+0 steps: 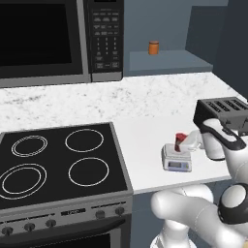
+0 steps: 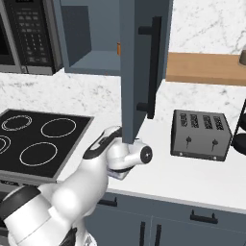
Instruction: Pick the yogurt and place it on the digital scale for weighing, and close the cabinet.
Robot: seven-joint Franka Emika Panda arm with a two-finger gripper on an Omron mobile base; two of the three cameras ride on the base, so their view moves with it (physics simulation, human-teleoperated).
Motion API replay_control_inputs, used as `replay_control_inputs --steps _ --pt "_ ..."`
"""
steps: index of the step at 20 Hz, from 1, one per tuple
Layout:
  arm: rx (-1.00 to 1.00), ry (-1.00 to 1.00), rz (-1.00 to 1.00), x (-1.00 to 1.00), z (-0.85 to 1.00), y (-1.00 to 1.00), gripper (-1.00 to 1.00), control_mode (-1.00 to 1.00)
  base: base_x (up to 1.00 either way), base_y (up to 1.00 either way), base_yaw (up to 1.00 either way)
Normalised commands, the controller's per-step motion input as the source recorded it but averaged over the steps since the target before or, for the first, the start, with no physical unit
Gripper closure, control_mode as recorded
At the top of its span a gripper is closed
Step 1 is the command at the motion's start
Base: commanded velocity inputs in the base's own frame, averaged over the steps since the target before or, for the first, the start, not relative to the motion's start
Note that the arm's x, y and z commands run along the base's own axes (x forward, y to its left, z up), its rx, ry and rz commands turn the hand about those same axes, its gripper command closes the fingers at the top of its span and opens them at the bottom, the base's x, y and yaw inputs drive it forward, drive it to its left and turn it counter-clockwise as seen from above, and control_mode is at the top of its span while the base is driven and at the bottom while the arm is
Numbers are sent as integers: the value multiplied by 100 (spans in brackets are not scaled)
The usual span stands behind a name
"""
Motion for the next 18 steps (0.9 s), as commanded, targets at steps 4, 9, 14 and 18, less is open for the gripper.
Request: replay_control_inputs --steps 4,9,14,18 --pt "0 -1 0 16 -29 -1 100 -100 0 0 0" --pt "0 0 0 1 -27 -10 100 -100 0 0 0" --pt "0 0 0 8 -18 -15 100 -100 0 0 0" --pt "0 0 0 -3 -8 -3 -100 -100 0 0 0"
